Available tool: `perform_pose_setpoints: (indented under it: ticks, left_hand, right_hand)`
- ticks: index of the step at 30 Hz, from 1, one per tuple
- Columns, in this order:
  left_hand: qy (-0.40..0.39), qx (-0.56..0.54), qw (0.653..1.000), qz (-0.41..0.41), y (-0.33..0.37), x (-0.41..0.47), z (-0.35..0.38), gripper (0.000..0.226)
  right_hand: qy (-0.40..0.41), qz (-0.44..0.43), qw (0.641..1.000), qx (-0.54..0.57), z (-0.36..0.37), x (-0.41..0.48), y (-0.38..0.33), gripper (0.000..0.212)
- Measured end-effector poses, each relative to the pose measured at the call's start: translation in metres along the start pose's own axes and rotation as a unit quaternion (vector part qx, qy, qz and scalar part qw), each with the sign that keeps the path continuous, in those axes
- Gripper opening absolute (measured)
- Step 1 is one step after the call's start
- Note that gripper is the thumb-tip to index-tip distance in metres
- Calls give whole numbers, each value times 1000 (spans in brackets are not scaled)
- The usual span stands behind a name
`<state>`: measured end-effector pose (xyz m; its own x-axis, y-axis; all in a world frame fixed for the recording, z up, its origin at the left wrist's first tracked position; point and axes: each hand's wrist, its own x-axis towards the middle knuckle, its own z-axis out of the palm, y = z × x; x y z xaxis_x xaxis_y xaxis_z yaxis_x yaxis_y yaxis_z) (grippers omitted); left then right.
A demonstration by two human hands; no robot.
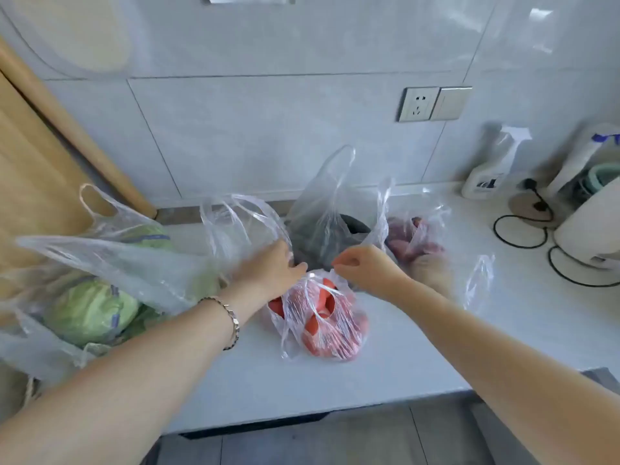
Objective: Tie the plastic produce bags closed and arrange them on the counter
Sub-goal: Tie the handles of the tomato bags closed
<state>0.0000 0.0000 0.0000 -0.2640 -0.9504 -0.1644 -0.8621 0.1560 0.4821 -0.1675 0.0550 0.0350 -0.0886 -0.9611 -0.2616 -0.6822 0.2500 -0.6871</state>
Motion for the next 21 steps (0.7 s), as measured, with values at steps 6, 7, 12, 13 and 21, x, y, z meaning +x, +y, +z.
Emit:
perform_pose_setpoints:
  ticks: [6,7,12,13,21]
  left_hand:
    - [78,-105,988,-80,-19,7,32,37]
    - [82,-106,988,-71,-19,8,32,28]
    - [21,-153,988,-26,-31,27,27,40]
    - [2,-198,979,-44,-34,33,21,41]
    - [-109,-403,891,-177,-35,62,-7,21]
  right_hand:
    - [-55,63,993,-88,59,12,19,46]
    - [-60,73,990,-105,66,14,20,55]
    - [-47,78,989,-115,99,32,21,34]
    - [-23,92,993,-73,102,38,21,30]
    - [-72,173,979,80,92,45,31,28]
